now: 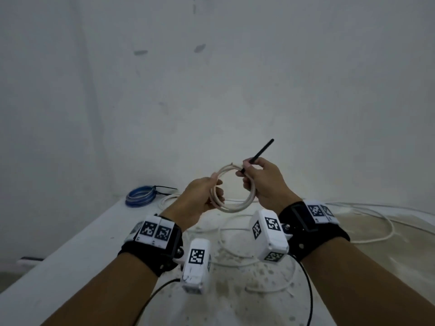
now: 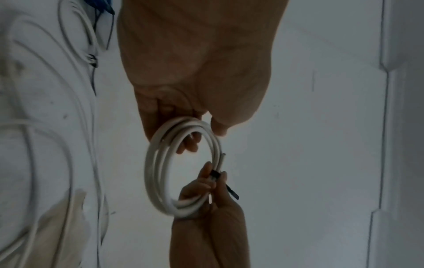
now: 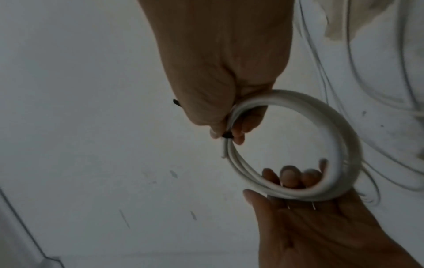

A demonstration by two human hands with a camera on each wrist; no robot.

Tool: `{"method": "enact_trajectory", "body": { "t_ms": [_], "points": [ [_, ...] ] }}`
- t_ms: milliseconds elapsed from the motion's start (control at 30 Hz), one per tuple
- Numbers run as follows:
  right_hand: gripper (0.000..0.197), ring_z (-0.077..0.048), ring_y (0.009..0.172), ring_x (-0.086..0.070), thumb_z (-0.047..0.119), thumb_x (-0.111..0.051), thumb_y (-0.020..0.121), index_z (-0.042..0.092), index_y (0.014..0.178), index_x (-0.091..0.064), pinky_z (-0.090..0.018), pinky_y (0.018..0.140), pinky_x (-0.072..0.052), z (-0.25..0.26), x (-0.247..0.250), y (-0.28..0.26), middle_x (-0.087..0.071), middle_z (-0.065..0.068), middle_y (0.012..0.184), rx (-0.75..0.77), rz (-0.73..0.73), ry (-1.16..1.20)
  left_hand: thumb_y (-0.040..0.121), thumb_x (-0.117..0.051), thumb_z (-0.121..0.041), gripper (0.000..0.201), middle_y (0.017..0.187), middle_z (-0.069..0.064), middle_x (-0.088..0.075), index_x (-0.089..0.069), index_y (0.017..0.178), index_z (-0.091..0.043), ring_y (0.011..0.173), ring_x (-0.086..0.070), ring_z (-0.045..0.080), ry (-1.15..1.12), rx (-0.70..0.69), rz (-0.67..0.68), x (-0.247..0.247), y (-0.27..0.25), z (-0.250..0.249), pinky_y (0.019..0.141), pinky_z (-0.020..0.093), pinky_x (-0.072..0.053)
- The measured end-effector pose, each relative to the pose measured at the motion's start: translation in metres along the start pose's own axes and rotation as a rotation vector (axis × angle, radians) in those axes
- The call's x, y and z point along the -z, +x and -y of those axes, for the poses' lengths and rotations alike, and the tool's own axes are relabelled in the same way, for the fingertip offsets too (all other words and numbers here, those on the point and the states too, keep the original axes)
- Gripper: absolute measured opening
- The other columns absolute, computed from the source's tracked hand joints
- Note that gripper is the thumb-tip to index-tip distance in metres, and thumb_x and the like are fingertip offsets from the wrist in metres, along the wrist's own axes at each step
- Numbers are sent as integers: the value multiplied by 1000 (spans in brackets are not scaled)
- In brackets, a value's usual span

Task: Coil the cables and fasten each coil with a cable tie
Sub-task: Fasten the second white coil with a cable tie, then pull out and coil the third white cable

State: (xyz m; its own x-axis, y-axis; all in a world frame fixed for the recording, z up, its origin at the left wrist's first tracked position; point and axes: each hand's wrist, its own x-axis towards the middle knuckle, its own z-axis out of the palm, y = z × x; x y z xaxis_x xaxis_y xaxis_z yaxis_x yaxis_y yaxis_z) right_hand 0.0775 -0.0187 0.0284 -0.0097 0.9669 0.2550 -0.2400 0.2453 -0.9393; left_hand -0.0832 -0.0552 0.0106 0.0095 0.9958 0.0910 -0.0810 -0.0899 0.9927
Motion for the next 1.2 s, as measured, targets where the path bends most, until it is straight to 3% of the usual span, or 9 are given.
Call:
{"method": "enact_trajectory", "body": {
  "t_ms": [100, 233, 333, 567, 667, 767, 833, 967, 1200],
  "points": [
    [9, -17, 59, -65, 12, -59, 97, 4, 101, -60, -25, 56, -55, -22, -22, 20, -70, -19, 83, -25, -17, 9, 105, -39, -14, 17, 72, 6, -50, -52, 105, -3, 51, -59, 16, -104, -42, -83, 17, 17, 9, 74, 41, -56],
    [18, -21, 81, -73, 18, -65, 94, 4, 105, -67, -36, 78, -59, -33, -36, 46, -76, -13, 97, -167, 262, -129, 105, -38, -10, 19, 73, 6, -46, -54, 95, -6, 41, -47, 8, 83, -56, -223, 59, 43, 6, 50, 28, -56],
    [15, -23, 83, -73, 11, -66, 92, -1, 99, -69, -35, 74, -61, -38, -49, 69, -75, -15, 98, -239, 365, -119, 104, -41, -11, 20, 73, 6, -49, -57, 96, -4, 47, -50, 10, 132, -2, -197, 88, 60, 4, 52, 28, -56],
    [17, -24, 70, -65, 5, -60, 95, -7, 85, -63, -36, 70, -60, -95, -95, 134, -68, -19, 83, -443, 179, 66, 98, -56, -30, 20, 99, 13, -61, -59, 98, -10, 84, -60, 22, 181, 170, -337, 161, 93, 17, 87, 40, -54],
    [18, -27, 75, -67, 7, -62, 95, -8, 84, -63, -40, 81, -59, -140, -113, 160, -69, -20, 84, -503, 118, 67, 97, -57, -20, 10, 89, 7, -58, -61, 91, -12, 78, -56, 18, 214, 226, -428, 188, 95, 35, 80, 35, -54],
    [23, -18, 73, -62, 14, -52, 101, 2, 83, -61, -24, 78, -54, -177, -132, 177, -64, -10, 85, -474, 174, -89, 96, -57, -14, 16, 97, 10, -59, -60, 109, -6, 84, -59, 20, 239, 271, -456, 211, 95, 51, 73, 31, -54],
    [35, -14, 73, -59, 23, -40, 106, 2, 93, -64, -14, 71, -48, -192, -139, 185, -64, -5, 85, -408, 265, -484, 97, -58, -18, 20, 103, 10, -61, -59, 113, -7, 87, -60, 20, 262, 289, -449, 221, 96, 59, 73, 31, -55],
    [38, -31, 112, -59, 35, -42, 104, 15, 134, -54, -32, 93, -48, -220, -139, 200, -64, -12, 121, -195, 381, -1042, 97, -58, -21, 23, 104, 10, -63, -59, 115, -6, 88, -62, 20, 268, 303, -423, 231, 102, 68, 75, 30, -56],
    [49, -30, 115, -59, 37, -54, 97, 14, 141, -47, -31, 87, -45, -220, -154, 195, -63, -11, 125, -187, 262, -994, 97, -58, -21, 20, 101, 9, -63, -60, 112, -7, 87, -62, 19, 260, 307, -396, 229, 111, 74, 75, 30, -56]
  ]
}}
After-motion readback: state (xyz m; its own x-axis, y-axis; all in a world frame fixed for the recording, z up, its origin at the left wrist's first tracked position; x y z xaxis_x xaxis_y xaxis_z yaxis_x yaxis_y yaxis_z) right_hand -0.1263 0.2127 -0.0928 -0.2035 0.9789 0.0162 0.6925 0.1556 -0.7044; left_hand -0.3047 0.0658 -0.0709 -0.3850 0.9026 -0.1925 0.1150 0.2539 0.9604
